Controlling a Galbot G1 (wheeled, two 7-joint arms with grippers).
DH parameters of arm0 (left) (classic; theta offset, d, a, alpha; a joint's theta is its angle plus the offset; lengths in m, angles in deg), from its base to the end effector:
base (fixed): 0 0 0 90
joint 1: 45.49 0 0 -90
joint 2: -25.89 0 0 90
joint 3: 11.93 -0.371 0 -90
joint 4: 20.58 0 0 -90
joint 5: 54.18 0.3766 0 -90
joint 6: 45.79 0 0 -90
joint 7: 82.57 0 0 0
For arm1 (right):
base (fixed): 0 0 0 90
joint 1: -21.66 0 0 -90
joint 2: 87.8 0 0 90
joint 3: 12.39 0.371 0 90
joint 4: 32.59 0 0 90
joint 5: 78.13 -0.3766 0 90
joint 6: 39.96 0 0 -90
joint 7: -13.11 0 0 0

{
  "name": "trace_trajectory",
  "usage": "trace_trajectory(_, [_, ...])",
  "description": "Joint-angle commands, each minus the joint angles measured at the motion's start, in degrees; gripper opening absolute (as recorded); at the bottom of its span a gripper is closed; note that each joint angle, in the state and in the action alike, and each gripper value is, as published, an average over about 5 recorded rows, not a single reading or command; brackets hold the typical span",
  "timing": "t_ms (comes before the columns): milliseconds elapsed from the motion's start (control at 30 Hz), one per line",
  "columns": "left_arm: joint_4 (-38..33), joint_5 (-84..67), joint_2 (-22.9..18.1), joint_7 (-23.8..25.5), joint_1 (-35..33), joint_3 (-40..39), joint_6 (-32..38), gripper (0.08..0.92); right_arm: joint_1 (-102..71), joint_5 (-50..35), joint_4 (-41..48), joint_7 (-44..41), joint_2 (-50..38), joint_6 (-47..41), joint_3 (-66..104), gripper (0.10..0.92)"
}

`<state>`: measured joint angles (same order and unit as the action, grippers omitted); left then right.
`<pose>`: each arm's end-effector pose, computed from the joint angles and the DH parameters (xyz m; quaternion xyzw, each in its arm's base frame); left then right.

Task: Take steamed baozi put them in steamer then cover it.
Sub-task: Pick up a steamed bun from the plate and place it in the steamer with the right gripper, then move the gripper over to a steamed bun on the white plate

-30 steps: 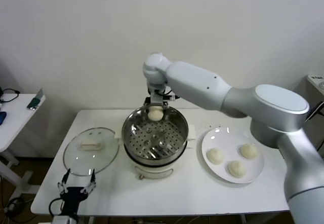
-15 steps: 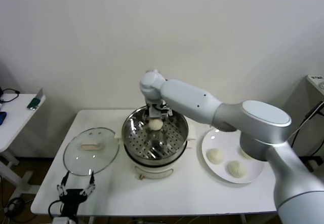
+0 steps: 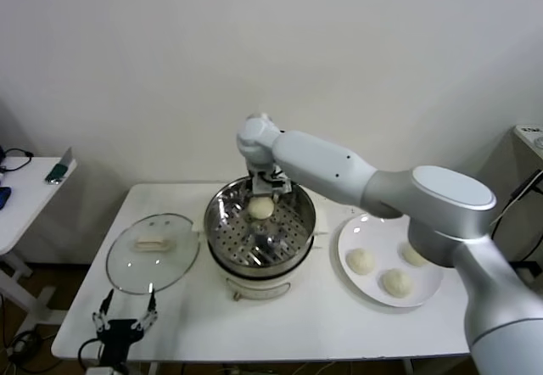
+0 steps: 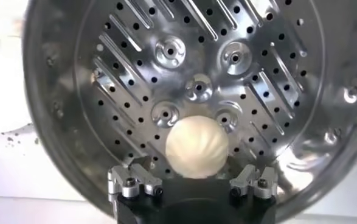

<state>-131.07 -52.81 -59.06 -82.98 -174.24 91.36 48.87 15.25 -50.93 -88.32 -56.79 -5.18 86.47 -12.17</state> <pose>0.1231 0.1018 -0.3951 0.0762 -0.9845 -0.1103 0.1130 0.6145 0.2337 -0.0678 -0.6068 0.0270 -0.7943 0.0080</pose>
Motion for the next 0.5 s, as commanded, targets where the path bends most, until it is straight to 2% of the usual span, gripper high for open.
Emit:
trace_trajectory(33, [0.05,-0.41,0.32,-0.11,-0.19,-0.07,0.34,0.823,10.20,-19.72,-5.23,1.32,-8.07,-6.32,-5.03,0.823])
trace_trajectory(200, [-0.05,-0.38,0.43,-0.11,-0.42,-0.45,0.45,0.823,16.91,-32.19,-10.91,6.17,-18.64,-16.63,-13.75,0.823])
trace_trajectory(400, [-0.56,-0.52,0.73,0.04,-0.49,-0.61,0.30,0.823,23.57,-45.10,-19.83,11.47,-31.36,-40.11,-25.22,0.823])
trace_trajectory(500, [-0.81,-0.49,0.67,0.24,-0.38,-0.80,0.25,0.823,23.52,-49.09,-21.78,11.64,-36.18,-48.02,-26.94,0.823])
